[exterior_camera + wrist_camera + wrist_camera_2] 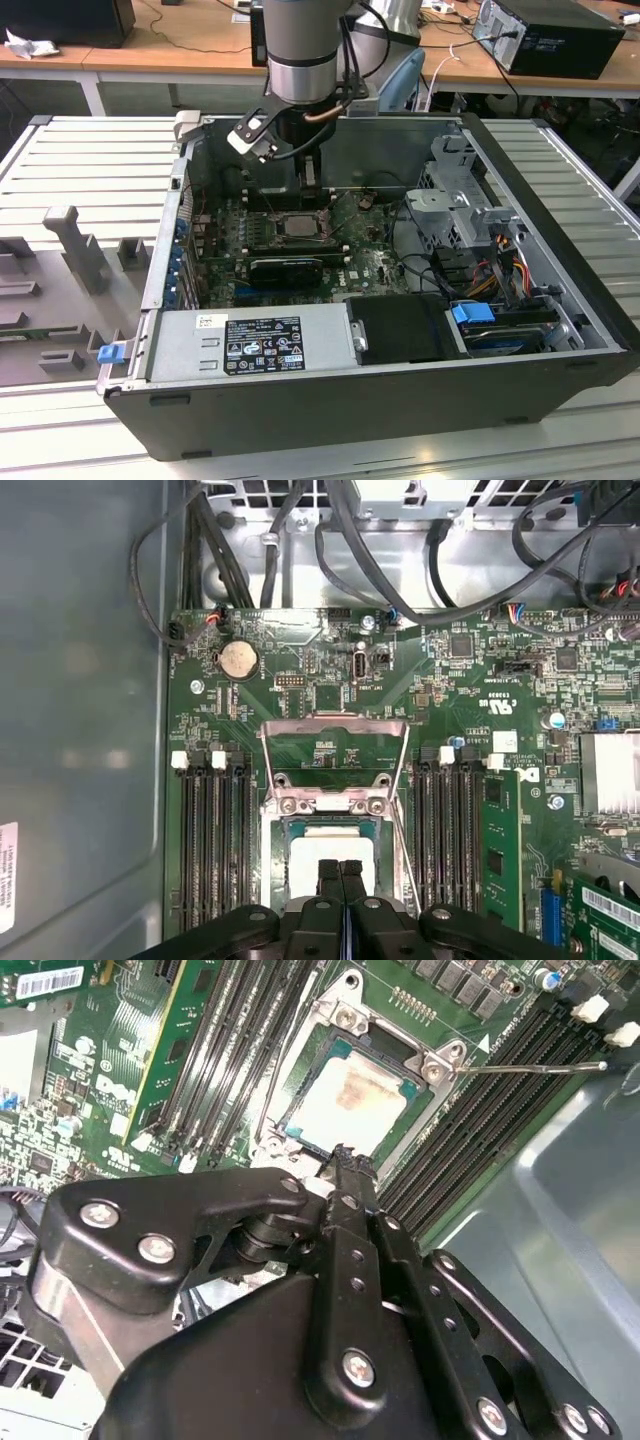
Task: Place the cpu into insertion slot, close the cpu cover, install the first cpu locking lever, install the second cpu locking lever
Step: 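Close the cpu cover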
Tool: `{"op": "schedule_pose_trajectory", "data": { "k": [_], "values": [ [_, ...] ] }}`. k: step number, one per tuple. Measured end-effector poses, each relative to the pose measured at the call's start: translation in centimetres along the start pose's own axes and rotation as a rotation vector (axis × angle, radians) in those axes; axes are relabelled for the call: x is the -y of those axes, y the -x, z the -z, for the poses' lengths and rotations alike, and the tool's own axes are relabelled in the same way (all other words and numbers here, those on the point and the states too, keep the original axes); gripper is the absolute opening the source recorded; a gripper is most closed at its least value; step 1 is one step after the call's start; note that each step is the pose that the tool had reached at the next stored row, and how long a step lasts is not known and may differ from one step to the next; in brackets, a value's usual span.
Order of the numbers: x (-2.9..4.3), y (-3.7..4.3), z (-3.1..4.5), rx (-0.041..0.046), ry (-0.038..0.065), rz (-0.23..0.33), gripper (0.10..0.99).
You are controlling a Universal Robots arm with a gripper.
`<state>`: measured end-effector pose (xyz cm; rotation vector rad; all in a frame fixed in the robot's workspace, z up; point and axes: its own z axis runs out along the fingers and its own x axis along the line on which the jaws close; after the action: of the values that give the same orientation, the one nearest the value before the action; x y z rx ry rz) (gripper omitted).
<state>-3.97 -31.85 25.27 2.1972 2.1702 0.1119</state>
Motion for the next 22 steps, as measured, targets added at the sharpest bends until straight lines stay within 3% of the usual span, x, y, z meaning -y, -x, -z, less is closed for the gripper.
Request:
{"op": "schedule_pose_trajectory", "data": {
  "k": [3, 6, 10, 17, 22],
  "values": [
    [-0.12, -0.13, 1.34, 0.0000, 0.000, 0.000, 0.106],
    [-0.17, -0.20, 1.97, 0.0000, 0.000, 0.000, 0.106],
    [-0.26, -0.32, 2.29, -0.0002, 0.000, 0.000, 0.106],
    [-1.05, -0.40, 2.48, 0.0002, -0.001, 0.000, 0.106],
    [-1.17, -0.50, 3.56, 0.0001, -0.001, 0.000, 0.106]
  ]
}}
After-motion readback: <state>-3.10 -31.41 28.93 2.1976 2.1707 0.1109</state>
